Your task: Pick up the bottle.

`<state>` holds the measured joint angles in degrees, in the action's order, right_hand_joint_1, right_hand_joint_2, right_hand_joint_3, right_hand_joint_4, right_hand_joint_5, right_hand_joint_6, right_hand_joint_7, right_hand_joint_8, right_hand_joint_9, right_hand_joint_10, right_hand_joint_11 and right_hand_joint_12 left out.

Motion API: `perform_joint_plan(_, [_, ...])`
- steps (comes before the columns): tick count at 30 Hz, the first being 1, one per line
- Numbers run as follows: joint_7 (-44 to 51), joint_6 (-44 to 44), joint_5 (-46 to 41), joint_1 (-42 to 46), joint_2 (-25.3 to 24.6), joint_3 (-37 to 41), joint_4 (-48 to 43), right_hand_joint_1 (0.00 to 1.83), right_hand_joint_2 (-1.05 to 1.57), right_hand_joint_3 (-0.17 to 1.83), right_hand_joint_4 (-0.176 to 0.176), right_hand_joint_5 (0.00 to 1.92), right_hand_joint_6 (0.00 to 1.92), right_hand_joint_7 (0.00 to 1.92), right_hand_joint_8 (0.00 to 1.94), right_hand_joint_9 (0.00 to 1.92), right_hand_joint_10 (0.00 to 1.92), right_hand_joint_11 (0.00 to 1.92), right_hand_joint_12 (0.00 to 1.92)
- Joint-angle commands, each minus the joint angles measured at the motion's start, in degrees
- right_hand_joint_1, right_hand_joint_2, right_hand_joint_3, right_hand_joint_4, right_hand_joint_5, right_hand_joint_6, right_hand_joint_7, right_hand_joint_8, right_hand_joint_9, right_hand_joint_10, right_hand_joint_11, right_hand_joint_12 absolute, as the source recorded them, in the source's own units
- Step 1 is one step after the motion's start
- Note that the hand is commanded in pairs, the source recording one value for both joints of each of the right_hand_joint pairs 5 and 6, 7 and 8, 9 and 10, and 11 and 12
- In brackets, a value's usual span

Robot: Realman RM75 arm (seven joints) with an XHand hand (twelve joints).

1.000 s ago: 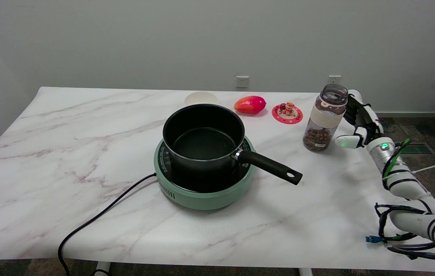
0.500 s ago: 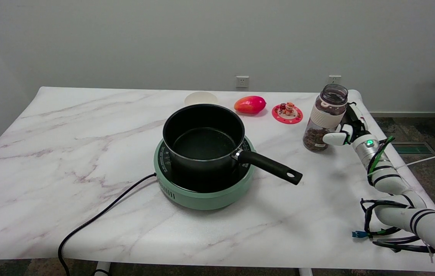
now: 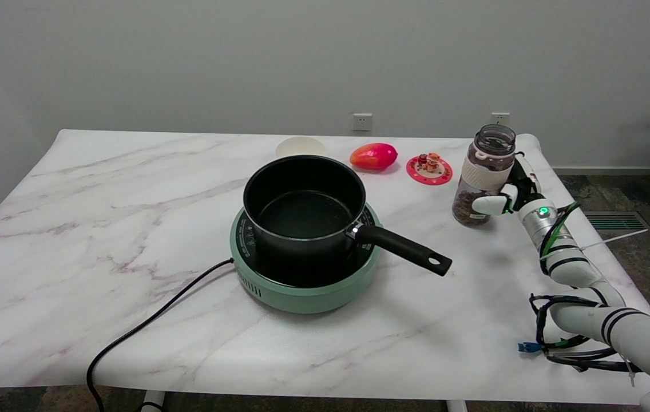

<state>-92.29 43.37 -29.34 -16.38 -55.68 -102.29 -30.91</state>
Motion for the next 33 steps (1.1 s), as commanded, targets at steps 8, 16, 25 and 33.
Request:
perform_joint_plan(8, [-0.1, 0.6, -0.5, -0.7, -0.5, 0.1, 1.9, 1.41, -0.35, 0.87, 0.000, 0.31, 0.31, 0.63, 0.63, 0.57, 0.57, 0.12, 0.12])
perform_joint_plan(16, [-0.1, 0.9, -0.5, -0.5, -0.4, 0.6, 2.3, 1.47, -0.14, 0.78, 0.000, 0.43, 0.43, 0.77, 0.77, 0.73, 0.73, 0.15, 0.15])
perform_joint_plan(25, [-1.0, 1.0, -0.5, 0.2, -0.2, 2.4, 2.3, 1.48, -0.12, 0.93, 0.000, 0.64, 0.64, 1.03, 1.03, 0.81, 0.81, 0.26, 0.26])
perform_joint_plan(33, [-2.9, 2.2, -0.5, 0.9, 0.0, 3.9, 2.3, 1.51, -0.05, 1.18, 0.000, 0.92, 0.92, 1.25, 1.25, 1.03, 1.03, 0.63, 0.63])
